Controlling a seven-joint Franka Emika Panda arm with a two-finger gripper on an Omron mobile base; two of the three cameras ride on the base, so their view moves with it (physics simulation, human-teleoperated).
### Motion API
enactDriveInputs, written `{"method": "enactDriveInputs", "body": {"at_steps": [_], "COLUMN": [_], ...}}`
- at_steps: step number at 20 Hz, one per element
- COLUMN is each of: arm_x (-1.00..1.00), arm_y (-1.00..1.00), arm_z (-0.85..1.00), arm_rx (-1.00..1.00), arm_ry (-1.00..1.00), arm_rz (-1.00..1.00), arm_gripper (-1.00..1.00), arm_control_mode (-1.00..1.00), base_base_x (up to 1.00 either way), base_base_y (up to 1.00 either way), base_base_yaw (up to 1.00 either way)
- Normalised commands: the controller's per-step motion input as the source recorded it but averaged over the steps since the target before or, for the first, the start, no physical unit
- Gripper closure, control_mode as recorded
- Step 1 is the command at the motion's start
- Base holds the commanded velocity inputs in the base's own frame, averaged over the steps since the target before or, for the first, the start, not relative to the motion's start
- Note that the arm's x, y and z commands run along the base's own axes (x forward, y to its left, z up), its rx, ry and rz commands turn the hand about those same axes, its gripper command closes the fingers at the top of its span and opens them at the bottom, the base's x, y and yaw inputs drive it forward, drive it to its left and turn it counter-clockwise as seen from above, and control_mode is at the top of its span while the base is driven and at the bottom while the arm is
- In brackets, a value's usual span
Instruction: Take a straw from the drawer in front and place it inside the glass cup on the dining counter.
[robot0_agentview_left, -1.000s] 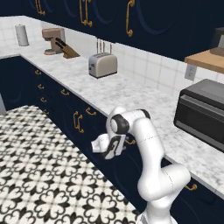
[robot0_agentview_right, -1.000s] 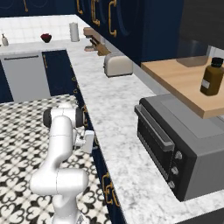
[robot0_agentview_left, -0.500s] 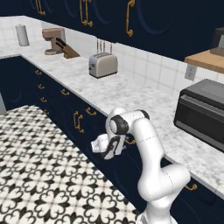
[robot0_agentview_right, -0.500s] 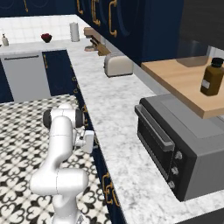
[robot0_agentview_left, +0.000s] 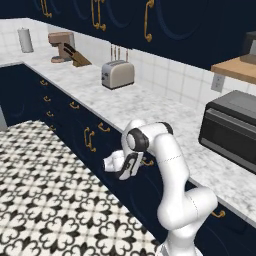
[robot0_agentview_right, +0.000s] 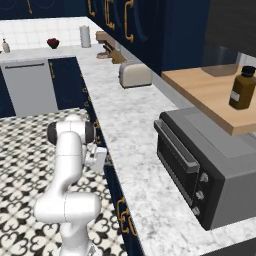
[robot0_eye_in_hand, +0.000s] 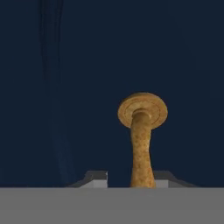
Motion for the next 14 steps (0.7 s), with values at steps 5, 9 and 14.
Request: {"method": "enactDriveInputs", "body": {"at_steps": [5,9,14], "arm_x": [-0.52,-0.7,-0.72], "arm_y": [0.54,0.84,0.94], "arm_z": [0.02,0.02,0.07], "arm_rx": [0.06,0.08,0.11], "arm_ry": [0.0,0.0,0.02], "arm_rz": [0.04,0.05,0.06], "arm_gripper": [1.0,1.0,1.0], "arm_control_mode": [-1.0,-1.0,-1.0], "base_base_x": [0.0,0.0,0.0], "base_base_y": [0.0,0.0,0.0], "base_base_yaw": [0.0,0.0,0.0]}}
